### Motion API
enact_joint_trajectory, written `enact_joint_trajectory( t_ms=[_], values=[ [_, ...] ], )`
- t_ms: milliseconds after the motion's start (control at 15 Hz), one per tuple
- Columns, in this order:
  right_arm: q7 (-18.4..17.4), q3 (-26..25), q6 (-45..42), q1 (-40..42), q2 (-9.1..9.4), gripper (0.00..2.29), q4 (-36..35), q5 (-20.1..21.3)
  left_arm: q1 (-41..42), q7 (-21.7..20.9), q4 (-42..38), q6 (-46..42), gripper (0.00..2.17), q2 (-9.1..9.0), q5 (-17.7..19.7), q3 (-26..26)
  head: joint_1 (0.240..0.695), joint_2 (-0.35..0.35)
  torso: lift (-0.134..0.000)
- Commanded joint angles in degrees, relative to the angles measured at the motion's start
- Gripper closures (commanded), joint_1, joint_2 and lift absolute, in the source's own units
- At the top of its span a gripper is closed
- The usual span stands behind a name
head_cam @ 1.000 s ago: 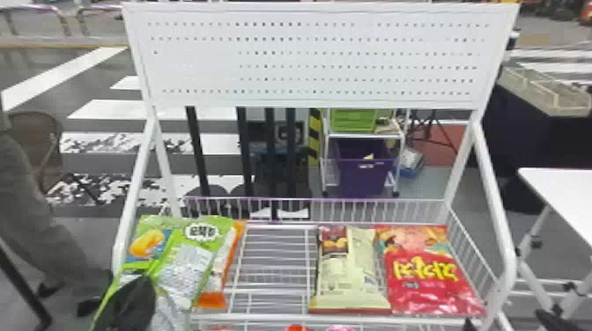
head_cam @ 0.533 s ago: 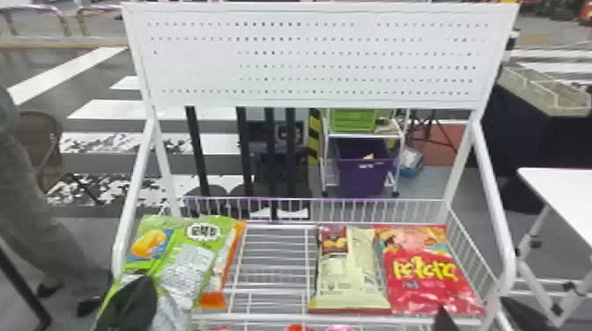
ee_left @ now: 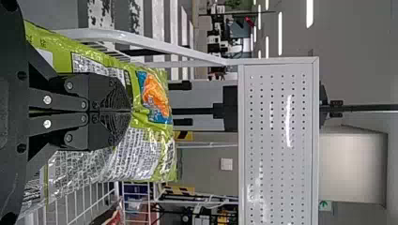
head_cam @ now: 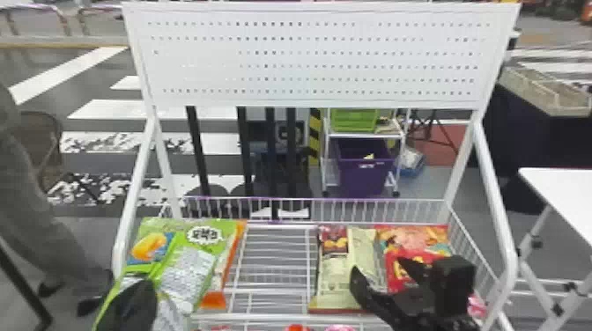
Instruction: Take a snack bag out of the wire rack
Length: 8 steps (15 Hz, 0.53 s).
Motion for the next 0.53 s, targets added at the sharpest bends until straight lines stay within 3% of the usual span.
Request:
enact_joint_trajectory(
  t_ms=[0,133,333,400,467],
  values=[
    [0.0,2.4,5.0,-5.7,0.51,0.10,4.6,-0.8,-0.1,0.0,0.1,0.0,1.76,0.10,0.0,0.0,0.499,0.000,0.000],
    [0.0,4.0,8.5,-8.3,0.51,0.20,6.9,-0.9,-0.1,0.0,0.0,0.0,1.76,0.10,0.1,0.0,0.499,0.000,0.000],
    [0.2,4.8,12.2,-9.9,0.51,0.67,8.2,-1.3,-0.2,0.0,0.0,0.0,1.76,0.19,0.1,0.3,0.499,0.000,0.000],
    [0.2,4.8,12.6,-10.2,0.59,1.27,8.4,-1.4,-0.3,0.0,0.1,0.0,1.76,0.19,0.1,0.3,0.499,0.000,0.000],
    [0.1,4.8,12.9,-10.2,0.59,2.02,8.1,-2.0,-0.4,0.0,0.1,0.2,1.76,0.19,0.2,0.3,0.499,0.000,0.000]
  ],
)
